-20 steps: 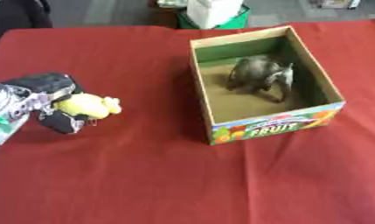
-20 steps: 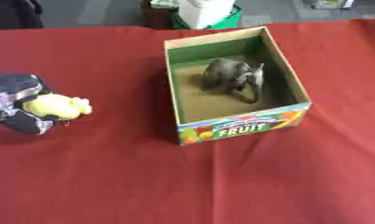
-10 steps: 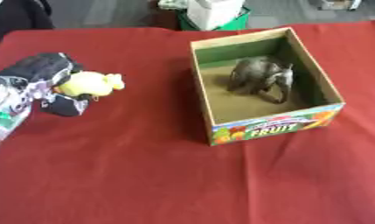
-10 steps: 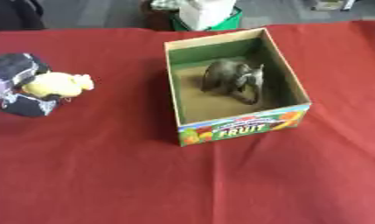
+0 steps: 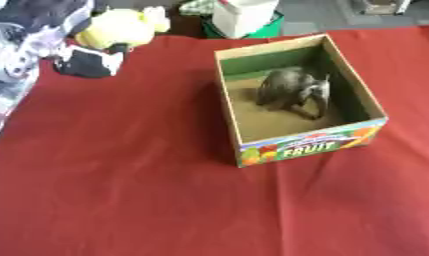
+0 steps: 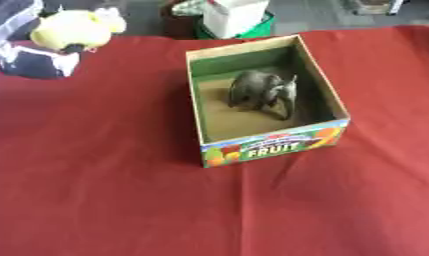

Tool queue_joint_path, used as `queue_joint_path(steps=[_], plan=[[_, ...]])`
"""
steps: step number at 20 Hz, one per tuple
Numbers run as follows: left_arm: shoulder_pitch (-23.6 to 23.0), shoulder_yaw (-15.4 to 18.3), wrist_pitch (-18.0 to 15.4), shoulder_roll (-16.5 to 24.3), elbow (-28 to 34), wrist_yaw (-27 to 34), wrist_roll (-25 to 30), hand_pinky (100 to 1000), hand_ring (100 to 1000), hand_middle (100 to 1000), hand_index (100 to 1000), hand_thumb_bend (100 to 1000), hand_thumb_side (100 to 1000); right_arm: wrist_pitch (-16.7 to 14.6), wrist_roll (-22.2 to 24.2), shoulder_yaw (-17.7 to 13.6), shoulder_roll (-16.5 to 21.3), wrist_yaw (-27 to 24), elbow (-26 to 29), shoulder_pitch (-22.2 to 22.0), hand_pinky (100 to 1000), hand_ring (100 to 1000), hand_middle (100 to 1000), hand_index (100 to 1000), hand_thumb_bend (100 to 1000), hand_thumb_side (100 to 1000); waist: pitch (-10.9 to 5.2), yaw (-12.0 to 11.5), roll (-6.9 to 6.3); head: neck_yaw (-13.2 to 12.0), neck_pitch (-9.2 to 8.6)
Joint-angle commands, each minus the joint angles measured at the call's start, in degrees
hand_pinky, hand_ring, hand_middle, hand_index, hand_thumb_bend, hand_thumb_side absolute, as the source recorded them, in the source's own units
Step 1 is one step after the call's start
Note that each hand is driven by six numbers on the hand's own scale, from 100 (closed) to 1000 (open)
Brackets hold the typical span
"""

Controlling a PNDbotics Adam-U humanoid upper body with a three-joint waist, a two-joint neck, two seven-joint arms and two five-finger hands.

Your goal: Pick up objects on the table and place them in the box.

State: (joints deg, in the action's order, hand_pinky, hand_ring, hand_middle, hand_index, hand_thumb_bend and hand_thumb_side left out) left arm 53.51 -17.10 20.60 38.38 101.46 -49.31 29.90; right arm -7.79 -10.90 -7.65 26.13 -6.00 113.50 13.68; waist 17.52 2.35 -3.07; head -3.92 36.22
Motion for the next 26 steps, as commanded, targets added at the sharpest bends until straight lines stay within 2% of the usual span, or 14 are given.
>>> queue_joint_path(steps=[1,7,14,20,26], plan=[[3.9,-0.6,-1.7,-2.7,-2.1,-1.4,0.3,490,487,420,368,100,271,-0.2,0.1,0.0,1.9,-0.5,1.1,0.7,682,768,622,813,100,1000,-1.39,0.2,0.01,-0.1,0.27],[10.2,-2.7,-4.7,-9.8,-8.9,-2.2,0.1,493,490,423,368,100,272,-0.2,0.4,0.3,2.2,-0.8,1.1,1.3,681,768,622,813,100,1000,-1.46,1.2,-0.73,-0.5,0.00],[14.4,-3.7,-6.9,-17.6,-18.5,-3.8,-3.0,492,488,421,364,100,280,-0.3,0.9,0.7,2.3,-1.3,1.1,2.4,681,768,623,813,100,1000,-1.03,2.7,-1.25,-1.7,-0.78],[16.4,-4.3,-9.4,-22.7,-24.4,-5.9,-6.9,494,492,429,365,100,281,-0.3,1.2,1.1,2.1,-1.6,1.1,3.5,680,767,623,812,100,1000,-0.52,3.7,-1.59,-2.6,-1.40],[16.1,-4.5,-11.0,-26.0,-30.2,-7.5,-9.5,505,505,451,379,100,283,-0.3,1.6,1.4,1.9,-2.1,1.1,4.6,680,767,623,812,100,1000,0.04,4.7,-1.95,-3.2,-1.59]])
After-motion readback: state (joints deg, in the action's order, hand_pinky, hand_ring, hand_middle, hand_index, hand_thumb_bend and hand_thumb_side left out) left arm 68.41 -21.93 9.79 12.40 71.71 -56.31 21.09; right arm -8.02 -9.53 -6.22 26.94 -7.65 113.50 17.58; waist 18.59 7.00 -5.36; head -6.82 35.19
